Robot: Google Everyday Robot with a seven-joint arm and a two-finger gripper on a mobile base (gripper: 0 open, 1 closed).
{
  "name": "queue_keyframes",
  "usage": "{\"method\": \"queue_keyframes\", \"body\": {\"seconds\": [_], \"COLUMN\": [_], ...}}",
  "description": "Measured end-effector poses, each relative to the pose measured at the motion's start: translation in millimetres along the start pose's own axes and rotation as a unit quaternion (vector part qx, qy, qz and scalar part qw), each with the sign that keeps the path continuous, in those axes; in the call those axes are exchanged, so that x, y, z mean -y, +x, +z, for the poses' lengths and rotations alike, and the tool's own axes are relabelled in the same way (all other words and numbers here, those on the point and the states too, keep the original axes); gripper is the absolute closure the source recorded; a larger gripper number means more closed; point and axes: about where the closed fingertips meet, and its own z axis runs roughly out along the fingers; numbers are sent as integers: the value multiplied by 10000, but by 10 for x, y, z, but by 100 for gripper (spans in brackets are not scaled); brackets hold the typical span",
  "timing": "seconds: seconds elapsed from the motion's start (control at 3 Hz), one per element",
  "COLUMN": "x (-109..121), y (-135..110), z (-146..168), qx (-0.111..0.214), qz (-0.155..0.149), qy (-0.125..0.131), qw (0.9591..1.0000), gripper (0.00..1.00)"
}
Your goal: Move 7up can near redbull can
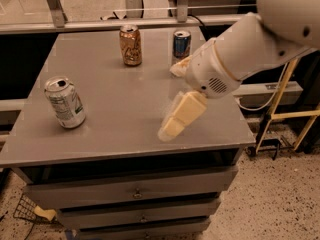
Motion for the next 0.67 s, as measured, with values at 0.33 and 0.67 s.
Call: {"method": "queue_keyframes", "body": {"seconds": [0.33, 0.67], "x": [28, 42], "y": [-146, -350], "z": [501, 1037], "qx": [323, 656], "qz": [275, 433], "qy": [-91, -181], "qw": [9991, 9967], "gripper": [0, 0]}}
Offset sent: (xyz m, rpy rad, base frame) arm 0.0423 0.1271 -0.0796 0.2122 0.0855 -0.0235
